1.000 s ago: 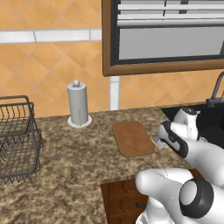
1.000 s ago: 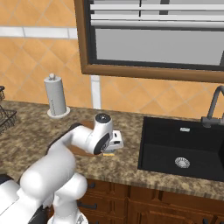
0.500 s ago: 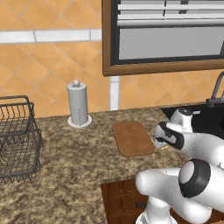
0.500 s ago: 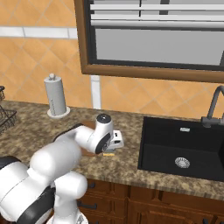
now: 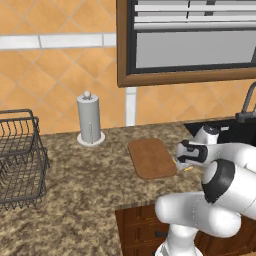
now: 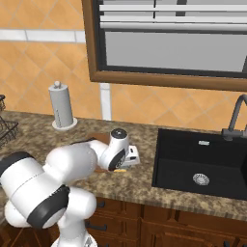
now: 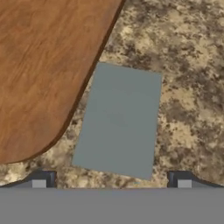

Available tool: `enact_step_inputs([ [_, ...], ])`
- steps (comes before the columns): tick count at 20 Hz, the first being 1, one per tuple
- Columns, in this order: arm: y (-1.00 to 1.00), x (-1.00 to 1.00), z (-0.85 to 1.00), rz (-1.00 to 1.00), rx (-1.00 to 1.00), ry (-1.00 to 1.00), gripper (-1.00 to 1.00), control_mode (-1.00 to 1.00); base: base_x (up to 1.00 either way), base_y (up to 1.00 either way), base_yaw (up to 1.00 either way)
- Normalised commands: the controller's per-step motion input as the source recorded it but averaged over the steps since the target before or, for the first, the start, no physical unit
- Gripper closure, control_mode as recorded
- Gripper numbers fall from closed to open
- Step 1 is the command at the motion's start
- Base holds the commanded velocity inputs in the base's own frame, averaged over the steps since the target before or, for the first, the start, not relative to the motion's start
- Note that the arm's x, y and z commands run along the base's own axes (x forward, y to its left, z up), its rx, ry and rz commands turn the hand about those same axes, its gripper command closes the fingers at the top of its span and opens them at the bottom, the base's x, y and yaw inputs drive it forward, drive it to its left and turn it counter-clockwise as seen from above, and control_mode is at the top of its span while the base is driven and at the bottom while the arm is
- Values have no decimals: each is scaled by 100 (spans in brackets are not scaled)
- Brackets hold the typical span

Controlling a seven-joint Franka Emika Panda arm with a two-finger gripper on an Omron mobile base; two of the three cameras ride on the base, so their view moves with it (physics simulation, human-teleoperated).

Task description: Pick up the sponge from the counter and clean the cutting board by briefly scrubbing or pressing down on the cutting board. Once finished, release the sponge.

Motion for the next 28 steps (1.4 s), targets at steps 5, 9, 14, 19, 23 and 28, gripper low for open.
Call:
enact_step_inputs([
  [5, 0, 21, -19, 0, 0, 0, -100, -100, 0, 0, 0],
  [9, 0, 14, -23, 0, 0, 0, -100, -100, 0, 0, 0],
  [14, 0, 11, -26, 0, 0, 0, -100, -100, 0, 0, 0],
  [19, 0, 10, -16, 0, 0, 0, 100, -100, 0, 0, 0],
  [23, 0, -4, 0, 0, 0, 0, 100, -100, 0, 0, 0],
  [28, 14, -22, 41, 6, 0, -9, 100, -100, 0, 0, 0],
])
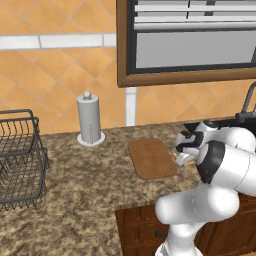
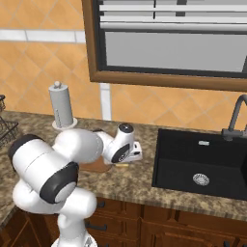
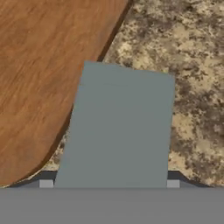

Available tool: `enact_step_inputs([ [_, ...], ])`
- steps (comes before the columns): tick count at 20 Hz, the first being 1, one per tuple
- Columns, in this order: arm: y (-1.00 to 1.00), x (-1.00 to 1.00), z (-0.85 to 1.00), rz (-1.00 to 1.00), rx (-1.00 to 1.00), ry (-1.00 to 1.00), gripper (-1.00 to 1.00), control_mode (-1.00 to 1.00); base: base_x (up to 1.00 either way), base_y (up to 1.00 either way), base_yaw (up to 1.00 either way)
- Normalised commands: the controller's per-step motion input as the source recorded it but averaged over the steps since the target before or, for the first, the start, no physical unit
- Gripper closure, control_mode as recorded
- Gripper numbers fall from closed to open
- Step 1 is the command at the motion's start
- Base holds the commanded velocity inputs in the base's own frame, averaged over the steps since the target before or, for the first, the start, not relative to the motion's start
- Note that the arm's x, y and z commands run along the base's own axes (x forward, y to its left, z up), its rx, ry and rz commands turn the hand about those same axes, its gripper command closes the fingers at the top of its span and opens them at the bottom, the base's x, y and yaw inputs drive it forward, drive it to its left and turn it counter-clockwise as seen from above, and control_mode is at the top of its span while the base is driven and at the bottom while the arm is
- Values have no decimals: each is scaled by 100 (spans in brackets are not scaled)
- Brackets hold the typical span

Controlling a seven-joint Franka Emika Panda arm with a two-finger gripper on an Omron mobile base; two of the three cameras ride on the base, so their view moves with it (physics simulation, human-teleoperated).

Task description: Pick up the sponge from the counter and clean the cutting board by briefly scrubbing or pressing down on the cutting board. Once finished, release the sponge.

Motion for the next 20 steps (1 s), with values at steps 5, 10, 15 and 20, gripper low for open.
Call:
enact_step_inputs([
  [5, 31, -15, 67, 13, -1, -4, 100, -100, 0, 0, 0],
  [10, 63, -13, 16, 17, -6, -2, 100, -100, 0, 0, 0],
  [15, 77, -9, -5, 15, -5, -3, 100, -100, 0, 0, 0],
  [20, 45, 0, -1, 12, 0, 13, 100, -100, 0, 0, 0],
])
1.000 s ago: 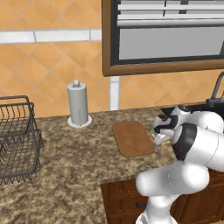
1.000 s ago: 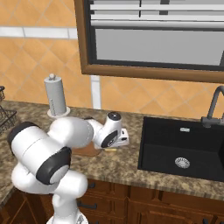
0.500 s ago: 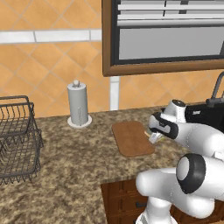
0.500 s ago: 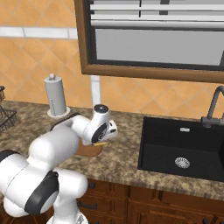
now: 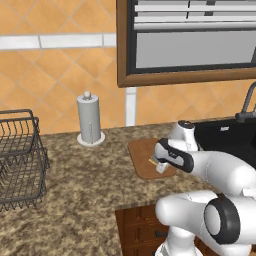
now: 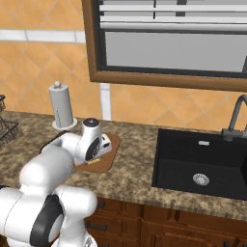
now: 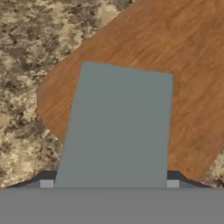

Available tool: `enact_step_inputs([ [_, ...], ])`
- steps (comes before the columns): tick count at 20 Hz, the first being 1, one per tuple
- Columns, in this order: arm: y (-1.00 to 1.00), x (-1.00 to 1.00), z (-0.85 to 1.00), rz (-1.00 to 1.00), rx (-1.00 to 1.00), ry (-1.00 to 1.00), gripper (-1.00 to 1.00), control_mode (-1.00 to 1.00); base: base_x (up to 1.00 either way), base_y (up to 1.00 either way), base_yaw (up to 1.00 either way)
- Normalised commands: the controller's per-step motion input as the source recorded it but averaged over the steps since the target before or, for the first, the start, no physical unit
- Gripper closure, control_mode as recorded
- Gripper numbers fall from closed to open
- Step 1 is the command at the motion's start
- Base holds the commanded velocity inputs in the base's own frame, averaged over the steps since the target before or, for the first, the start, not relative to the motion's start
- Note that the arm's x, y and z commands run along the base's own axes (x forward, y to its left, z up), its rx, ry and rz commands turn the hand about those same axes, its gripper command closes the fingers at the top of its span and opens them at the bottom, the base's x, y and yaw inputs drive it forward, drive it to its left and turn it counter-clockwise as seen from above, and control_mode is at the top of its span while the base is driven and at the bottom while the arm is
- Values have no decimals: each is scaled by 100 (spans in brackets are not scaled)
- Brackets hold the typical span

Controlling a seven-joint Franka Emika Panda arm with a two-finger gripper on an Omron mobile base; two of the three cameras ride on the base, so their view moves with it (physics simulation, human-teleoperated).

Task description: Pick up the sponge from the counter and clean the cutting board by briefly scrubbing or pressing down on the cutting board. Once finished, release the sponge.

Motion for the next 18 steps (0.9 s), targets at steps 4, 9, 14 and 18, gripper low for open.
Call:
enact_step_inputs([
  [4, 10, 2, -23, 15, 1, 26, 100, -100, 0, 0, 0],
  [9, 11, 15, -24, 12, 0, 29, 100, -100, 0, 0, 0],
  [14, 7, 18, -10, 5, 0, 8, 100, -100, 0, 0, 0],
  [18, 0, 25, -4, 0, 0, 0, 100, -100, 0, 0, 0],
])
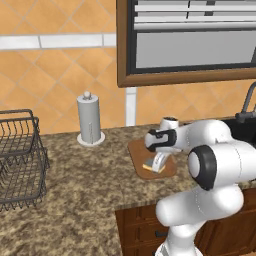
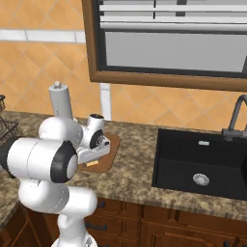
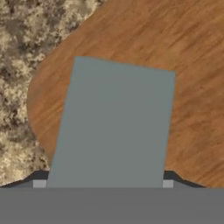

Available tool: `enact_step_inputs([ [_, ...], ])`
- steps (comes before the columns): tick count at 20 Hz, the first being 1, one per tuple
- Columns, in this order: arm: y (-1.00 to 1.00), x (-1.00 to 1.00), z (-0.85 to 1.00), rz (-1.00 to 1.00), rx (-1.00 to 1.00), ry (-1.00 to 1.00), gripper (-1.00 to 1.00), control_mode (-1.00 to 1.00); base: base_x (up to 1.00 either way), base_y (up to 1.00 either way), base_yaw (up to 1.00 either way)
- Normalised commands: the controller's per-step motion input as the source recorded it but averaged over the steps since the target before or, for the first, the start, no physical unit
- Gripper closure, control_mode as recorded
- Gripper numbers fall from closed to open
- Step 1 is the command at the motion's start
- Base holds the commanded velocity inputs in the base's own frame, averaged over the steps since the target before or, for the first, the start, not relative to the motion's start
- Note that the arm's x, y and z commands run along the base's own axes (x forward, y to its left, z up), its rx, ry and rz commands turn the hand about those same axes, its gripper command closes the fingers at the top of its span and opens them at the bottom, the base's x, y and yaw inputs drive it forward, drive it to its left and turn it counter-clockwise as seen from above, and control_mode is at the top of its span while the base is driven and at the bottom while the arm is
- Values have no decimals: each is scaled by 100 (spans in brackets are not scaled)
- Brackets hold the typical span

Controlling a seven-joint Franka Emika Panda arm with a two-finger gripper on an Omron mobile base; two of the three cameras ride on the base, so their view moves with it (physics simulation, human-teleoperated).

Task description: Pick up the sponge from the counter and clean the cutting board by briefly scrubbing or pressing down on the cutting board. Once finished, release the sponge.

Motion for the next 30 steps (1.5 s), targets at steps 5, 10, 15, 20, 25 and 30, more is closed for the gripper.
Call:
enact_step_inputs([
  [5, 0, 41, -2, 0, 0, -1, 100, -100, 0, 0, 0],
  [10, 0, 58, 0, 0, 0, 0, 100, -100, 0, 0, 0],
  [15, 8, 68, 0, 0, 0, -3, 100, -100, 0, 0, 0],
  [20, 13, 76, 0, 0, 0, -1, 100, -100, 0, 0, 0],
  [25, 3, 29, -9, 0, 0, -1, 100, -100, 0, 0, 0],
  [30, 0, -70, -19, 0, 0, 0, 100, -100, 0, 0, 0],
])
